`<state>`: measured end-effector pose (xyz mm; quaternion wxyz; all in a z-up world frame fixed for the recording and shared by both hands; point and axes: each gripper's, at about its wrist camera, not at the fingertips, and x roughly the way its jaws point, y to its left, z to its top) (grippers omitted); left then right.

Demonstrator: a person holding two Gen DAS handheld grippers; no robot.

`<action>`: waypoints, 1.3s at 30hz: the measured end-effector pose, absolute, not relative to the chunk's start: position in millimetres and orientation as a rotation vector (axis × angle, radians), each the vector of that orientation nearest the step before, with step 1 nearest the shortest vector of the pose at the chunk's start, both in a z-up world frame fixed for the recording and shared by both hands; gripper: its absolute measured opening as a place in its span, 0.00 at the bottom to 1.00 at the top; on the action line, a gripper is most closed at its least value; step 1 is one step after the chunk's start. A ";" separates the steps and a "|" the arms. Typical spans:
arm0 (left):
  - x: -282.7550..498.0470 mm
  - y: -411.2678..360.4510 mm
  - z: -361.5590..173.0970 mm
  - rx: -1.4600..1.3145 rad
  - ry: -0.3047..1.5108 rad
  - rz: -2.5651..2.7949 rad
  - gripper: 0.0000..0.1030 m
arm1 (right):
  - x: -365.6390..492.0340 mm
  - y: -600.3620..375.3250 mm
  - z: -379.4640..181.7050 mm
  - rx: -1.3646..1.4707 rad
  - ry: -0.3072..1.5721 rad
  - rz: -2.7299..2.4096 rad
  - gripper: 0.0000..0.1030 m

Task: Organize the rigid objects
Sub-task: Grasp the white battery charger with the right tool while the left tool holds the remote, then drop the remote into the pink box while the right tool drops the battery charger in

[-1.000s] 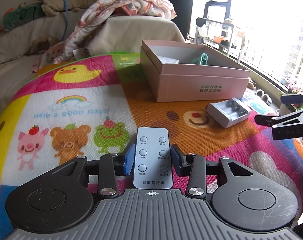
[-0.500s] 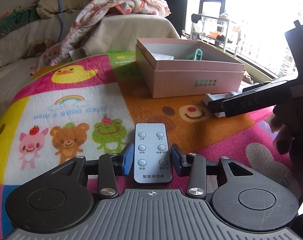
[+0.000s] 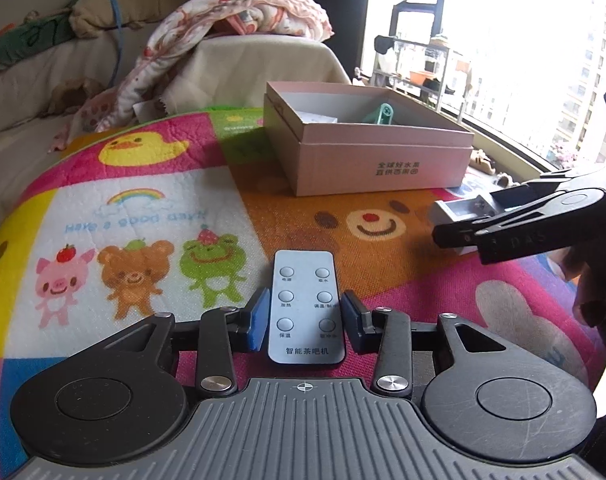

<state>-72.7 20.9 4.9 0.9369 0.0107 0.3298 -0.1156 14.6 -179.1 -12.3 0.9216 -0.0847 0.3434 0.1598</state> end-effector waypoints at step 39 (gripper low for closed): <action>101.2 11.3 103.7 0.048 0.495 -0.391 0.42 | 43.0 -159.0 40.6 -0.247 0.408 0.342 0.90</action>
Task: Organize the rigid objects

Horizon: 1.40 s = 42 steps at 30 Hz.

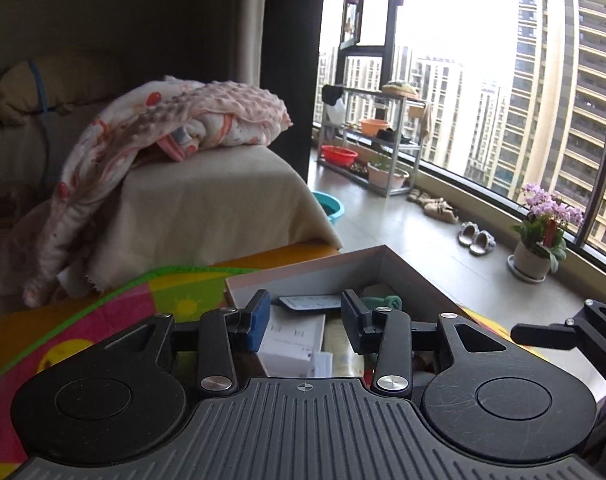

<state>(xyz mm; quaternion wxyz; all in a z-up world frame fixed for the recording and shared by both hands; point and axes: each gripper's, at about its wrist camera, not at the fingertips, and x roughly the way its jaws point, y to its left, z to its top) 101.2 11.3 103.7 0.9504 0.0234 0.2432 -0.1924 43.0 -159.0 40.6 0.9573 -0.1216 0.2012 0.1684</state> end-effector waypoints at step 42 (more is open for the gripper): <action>4.6 -6.0 -7.2 0.003 0.673 -0.007 0.94 | 30.2 -180.7 -34.1 -0.020 0.656 0.098 1.00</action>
